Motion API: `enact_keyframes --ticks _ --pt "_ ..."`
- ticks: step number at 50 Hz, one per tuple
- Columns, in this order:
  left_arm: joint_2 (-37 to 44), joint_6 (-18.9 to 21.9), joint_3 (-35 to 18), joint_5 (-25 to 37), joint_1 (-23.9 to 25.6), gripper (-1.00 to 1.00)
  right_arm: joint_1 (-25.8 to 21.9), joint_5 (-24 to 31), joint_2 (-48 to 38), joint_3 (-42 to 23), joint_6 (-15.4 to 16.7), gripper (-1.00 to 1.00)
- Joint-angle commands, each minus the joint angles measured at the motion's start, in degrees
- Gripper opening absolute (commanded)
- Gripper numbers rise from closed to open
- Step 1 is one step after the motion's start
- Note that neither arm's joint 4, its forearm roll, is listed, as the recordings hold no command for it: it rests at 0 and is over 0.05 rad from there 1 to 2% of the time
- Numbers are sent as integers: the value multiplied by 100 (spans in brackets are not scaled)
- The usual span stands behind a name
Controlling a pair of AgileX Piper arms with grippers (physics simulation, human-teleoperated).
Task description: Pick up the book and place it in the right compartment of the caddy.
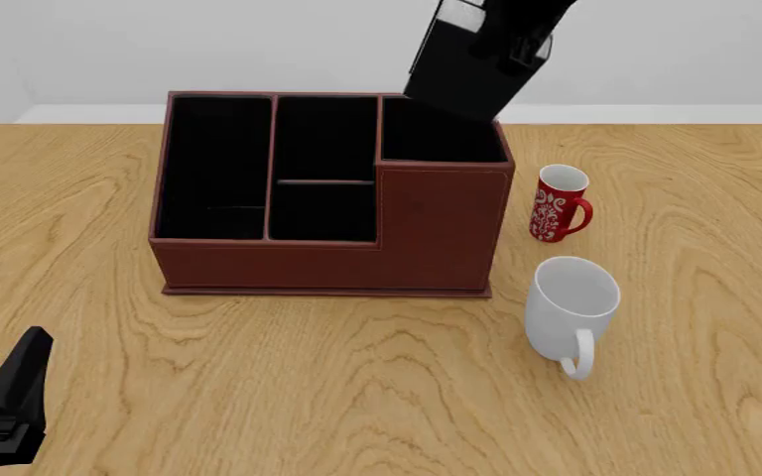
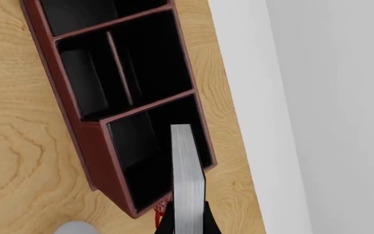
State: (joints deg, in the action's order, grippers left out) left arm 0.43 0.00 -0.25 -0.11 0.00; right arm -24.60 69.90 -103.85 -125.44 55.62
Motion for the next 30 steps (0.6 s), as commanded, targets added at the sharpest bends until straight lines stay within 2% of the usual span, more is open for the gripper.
enact_keyframes --ticks 1,30 --pt "0 0 0 0 0 100 -101 0 -153 -153 -171 -100" --pt "0 0 0 0 0 100 -31 0 -623 -263 -161 -100"
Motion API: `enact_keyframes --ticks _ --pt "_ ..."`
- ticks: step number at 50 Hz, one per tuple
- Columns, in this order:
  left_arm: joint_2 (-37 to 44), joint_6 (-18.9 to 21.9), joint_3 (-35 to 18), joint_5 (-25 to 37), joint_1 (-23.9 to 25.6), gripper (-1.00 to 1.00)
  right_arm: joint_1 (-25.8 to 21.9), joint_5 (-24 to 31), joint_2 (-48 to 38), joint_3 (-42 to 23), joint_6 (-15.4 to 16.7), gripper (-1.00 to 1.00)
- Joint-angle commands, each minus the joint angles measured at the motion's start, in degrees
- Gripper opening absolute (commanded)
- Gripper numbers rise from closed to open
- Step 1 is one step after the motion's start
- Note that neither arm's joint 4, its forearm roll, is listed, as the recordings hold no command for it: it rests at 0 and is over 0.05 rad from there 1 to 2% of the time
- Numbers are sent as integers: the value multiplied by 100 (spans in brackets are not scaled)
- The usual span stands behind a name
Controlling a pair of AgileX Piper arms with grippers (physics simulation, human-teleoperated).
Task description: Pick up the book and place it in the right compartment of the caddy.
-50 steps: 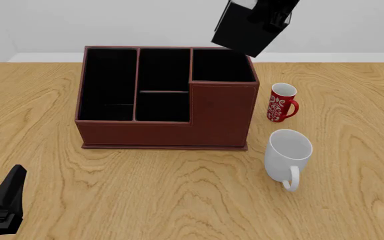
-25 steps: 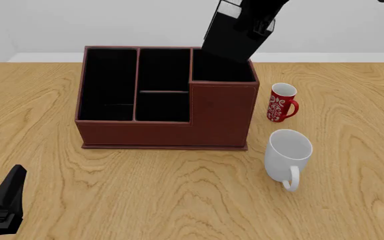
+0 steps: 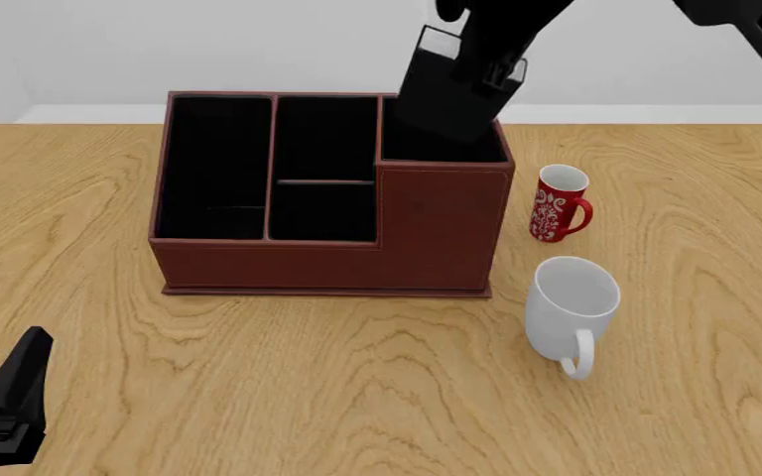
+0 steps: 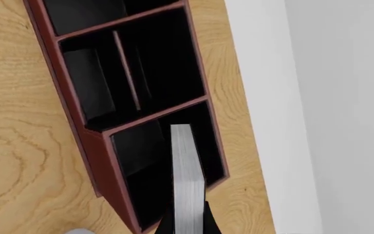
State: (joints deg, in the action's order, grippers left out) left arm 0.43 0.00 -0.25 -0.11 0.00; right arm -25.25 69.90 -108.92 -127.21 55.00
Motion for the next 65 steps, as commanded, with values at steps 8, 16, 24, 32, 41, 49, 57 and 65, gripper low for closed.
enact_keyframes --ticks 8,16,24,32,41,49,57,65 --pt "0 0 0 0 0 100 11 0 -195 -116 -120 -100" --pt "0 0 0 0 0 100 45 0 -315 -178 -170 -100" --pt "0 0 0 0 0 100 63 0 -416 -225 -174 -100" --pt "0 0 0 0 0 100 53 0 -524 -300 -200 -100" --pt "0 0 0 0 0 100 71 0 -643 -340 -233 -100" --pt "0 0 0 0 0 100 112 0 -732 -366 -252 -100" --pt "0 0 0 0 0 100 138 0 -829 -392 -292 -100" --pt "0 0 0 0 0 100 161 0 -933 -353 -195 -100"
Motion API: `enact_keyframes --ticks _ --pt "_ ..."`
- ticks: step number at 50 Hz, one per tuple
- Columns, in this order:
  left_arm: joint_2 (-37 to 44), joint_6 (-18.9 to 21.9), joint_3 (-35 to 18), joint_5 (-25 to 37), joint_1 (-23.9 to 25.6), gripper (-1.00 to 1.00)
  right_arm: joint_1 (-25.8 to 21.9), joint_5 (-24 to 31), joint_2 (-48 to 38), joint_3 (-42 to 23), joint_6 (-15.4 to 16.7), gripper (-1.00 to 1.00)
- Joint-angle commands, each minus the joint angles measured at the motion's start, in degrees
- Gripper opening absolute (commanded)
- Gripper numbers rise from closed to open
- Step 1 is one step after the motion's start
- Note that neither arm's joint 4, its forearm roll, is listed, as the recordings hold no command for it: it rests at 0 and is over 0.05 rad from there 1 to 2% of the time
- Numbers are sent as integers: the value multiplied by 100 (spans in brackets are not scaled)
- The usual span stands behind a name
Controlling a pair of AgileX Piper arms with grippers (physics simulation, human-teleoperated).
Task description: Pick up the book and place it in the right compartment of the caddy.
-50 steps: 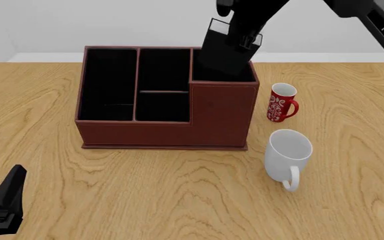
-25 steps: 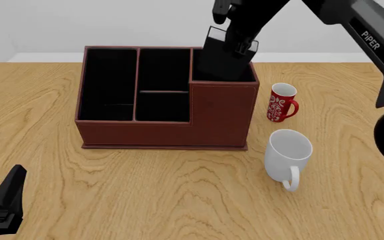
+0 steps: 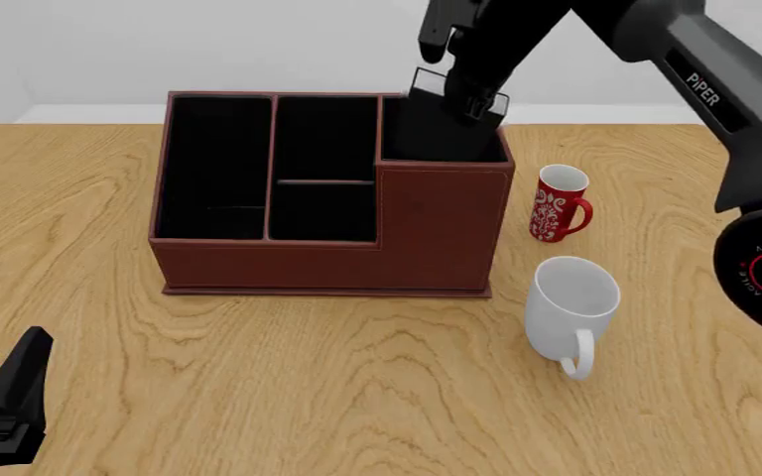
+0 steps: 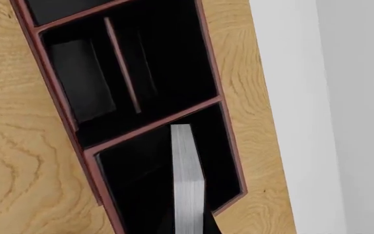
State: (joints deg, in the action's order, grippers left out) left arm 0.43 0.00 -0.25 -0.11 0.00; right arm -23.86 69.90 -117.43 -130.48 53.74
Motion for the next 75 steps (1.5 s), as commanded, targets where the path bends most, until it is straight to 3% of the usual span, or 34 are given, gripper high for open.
enact_keyframes --ticks 1,39,40,56,70,71,75 --pt "0 0 0 0 0 100 22 0 -82 -26 -68 -100" --pt "0 0 0 0 0 100 80 0 -451 -361 -204 -100" --pt "0 0 0 0 0 100 100 0 -462 -405 -151 100" --pt "0 0 0 0 0 100 85 0 -304 -441 -133 100" --pt "0 0 0 0 0 100 -263 0 226 -464 -239 100" --pt "0 0 0 0 0 100 -409 0 358 -389 -356 100" --pt "0 0 0 0 0 100 -382 0 349 -775 -279 100"
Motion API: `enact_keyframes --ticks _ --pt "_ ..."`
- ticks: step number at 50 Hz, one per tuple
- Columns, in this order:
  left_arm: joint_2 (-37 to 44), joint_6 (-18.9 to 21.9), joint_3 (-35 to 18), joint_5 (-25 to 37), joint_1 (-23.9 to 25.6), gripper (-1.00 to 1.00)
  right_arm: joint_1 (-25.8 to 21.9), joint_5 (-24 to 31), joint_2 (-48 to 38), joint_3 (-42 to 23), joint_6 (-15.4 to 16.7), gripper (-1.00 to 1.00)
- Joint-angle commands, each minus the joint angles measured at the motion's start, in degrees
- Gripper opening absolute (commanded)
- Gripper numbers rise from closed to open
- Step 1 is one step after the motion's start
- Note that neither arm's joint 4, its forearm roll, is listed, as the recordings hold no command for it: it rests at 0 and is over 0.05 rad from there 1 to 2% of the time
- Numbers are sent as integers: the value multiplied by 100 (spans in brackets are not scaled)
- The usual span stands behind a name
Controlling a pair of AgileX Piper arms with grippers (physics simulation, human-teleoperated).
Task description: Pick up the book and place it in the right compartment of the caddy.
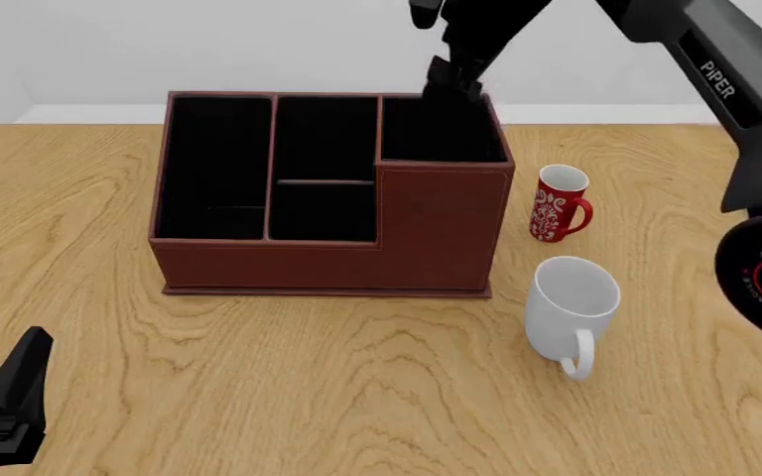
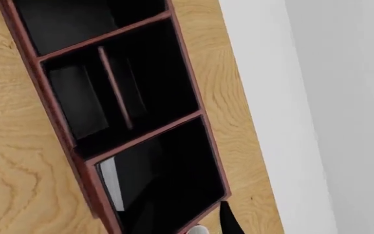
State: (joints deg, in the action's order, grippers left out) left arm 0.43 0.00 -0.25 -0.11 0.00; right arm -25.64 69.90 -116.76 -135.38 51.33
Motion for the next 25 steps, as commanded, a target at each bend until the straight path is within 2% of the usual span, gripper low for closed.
enact_keyframes --ticks 1,3,5,7,8,9,10,12,13,14,15,16,18,20,21,25 --pt "0 0 0 0 0 100 -234 0 302 -373 -114 100" --pt "0 0 0 0 0 100 -321 0 446 -301 -116 100" --pt "0 0 0 0 0 100 -355 -1 489 -517 -180 100" --pt "0 0 0 0 0 100 -420 -6 625 -347 -161 100" --pt "0 0 0 0 0 100 -479 -236 863 8 -213 100" --pt "0 0 0 0 0 100 -480 -270 892 71 -213 100" --pt "0 0 0 0 0 100 -457 -568 1073 386 -241 100" --pt "0 0 0 0 0 100 -497 -1204 1620 1522 -191 100" --pt "0 0 0 0 0 100 -517 -1368 1732 1662 -278 100" --pt "0 0 0 0 0 100 -538 -1607 1956 2111 -263 100" --pt "0 0 0 0 0 100 -541 -1855 2118 2367 -310 100" --pt "0 0 0 0 0 100 -541 -1865 2126 2384 -310 100" --pt "0 0 0 0 0 100 -585 -2269 2485 3059 -328 100" --pt "0 0 0 0 0 100 -546 -2726 2746 3526 -359 100" --pt "0 0 0 0 0 100 -572 -2922 2911 3770 -486 100" --pt "0 0 0 0 0 100 -525 -3676 3396 4700 -545 100"
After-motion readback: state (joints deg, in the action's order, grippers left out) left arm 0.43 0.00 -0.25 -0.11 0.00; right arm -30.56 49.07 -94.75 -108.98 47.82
